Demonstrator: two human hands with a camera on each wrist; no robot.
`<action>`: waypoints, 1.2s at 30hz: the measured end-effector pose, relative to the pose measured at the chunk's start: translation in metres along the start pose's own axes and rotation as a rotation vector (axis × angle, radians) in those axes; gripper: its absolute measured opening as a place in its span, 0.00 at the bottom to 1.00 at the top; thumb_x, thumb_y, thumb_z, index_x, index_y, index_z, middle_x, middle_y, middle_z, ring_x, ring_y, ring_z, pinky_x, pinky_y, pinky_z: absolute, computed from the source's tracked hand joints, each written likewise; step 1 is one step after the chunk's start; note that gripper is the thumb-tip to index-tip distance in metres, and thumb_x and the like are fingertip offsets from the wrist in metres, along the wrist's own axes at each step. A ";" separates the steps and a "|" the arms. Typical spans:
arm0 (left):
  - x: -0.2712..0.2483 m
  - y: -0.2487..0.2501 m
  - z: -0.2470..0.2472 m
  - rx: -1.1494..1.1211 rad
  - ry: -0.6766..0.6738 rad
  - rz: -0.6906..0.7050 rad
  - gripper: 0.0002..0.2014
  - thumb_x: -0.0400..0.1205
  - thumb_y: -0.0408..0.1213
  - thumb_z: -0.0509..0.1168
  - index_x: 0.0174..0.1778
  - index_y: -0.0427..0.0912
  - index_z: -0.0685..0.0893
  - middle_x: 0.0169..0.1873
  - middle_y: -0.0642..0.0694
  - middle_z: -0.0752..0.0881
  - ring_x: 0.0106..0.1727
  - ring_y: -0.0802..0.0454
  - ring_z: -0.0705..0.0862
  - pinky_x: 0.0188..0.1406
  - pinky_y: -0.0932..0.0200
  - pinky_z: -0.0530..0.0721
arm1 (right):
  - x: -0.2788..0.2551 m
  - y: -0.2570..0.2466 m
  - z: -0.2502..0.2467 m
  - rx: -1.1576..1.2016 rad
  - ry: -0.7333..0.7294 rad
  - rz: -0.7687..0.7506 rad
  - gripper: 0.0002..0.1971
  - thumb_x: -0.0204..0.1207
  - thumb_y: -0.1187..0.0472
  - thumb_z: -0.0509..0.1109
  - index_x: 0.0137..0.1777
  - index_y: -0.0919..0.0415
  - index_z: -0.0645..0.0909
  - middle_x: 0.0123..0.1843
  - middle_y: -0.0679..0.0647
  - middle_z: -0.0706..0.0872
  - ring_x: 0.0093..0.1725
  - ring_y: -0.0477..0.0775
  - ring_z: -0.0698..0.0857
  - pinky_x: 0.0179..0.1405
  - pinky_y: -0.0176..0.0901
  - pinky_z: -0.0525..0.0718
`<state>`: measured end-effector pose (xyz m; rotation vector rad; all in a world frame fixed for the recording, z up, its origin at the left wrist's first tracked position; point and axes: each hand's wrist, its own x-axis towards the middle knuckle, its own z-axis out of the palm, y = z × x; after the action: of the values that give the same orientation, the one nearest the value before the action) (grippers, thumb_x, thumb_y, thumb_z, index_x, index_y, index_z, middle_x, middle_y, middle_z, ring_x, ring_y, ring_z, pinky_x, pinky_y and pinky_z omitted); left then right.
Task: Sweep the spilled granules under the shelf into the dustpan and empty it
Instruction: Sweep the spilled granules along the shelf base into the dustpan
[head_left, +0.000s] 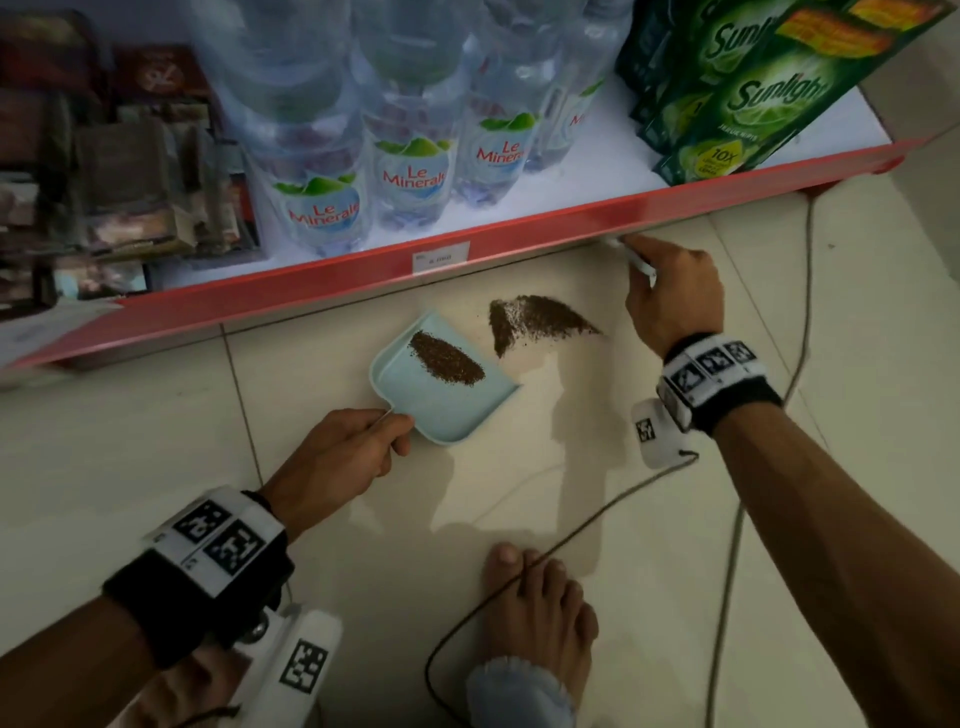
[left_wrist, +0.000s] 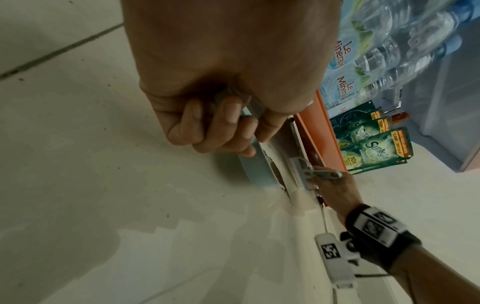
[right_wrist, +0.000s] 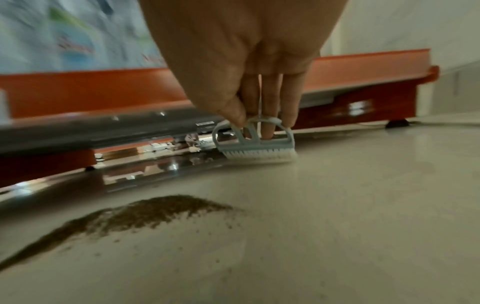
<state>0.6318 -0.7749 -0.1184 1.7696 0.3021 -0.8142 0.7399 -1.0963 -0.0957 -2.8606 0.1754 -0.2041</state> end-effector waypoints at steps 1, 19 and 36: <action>-0.001 0.000 0.001 0.001 -0.001 0.003 0.18 0.85 0.46 0.62 0.31 0.41 0.81 0.15 0.55 0.70 0.15 0.60 0.65 0.14 0.72 0.63 | 0.005 -0.001 0.004 -0.028 -0.022 0.063 0.22 0.76 0.66 0.63 0.68 0.48 0.84 0.53 0.65 0.91 0.50 0.73 0.87 0.48 0.61 0.87; -0.012 -0.009 -0.011 -0.030 0.026 0.019 0.19 0.84 0.48 0.62 0.30 0.43 0.82 0.17 0.54 0.71 0.16 0.60 0.66 0.14 0.71 0.64 | -0.008 -0.048 0.019 0.011 -0.137 -0.260 0.27 0.71 0.76 0.63 0.65 0.53 0.86 0.58 0.59 0.91 0.55 0.63 0.88 0.58 0.50 0.86; -0.012 -0.007 -0.016 -0.031 0.034 0.016 0.19 0.83 0.50 0.63 0.30 0.44 0.82 0.18 0.52 0.70 0.16 0.59 0.66 0.14 0.70 0.65 | -0.014 -0.024 0.013 0.130 -0.178 -0.397 0.22 0.72 0.76 0.68 0.62 0.58 0.88 0.57 0.57 0.91 0.55 0.59 0.88 0.56 0.31 0.77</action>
<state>0.6252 -0.7560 -0.1133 1.7567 0.3214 -0.7649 0.7304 -1.0683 -0.1039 -2.7353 -0.4266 -0.0330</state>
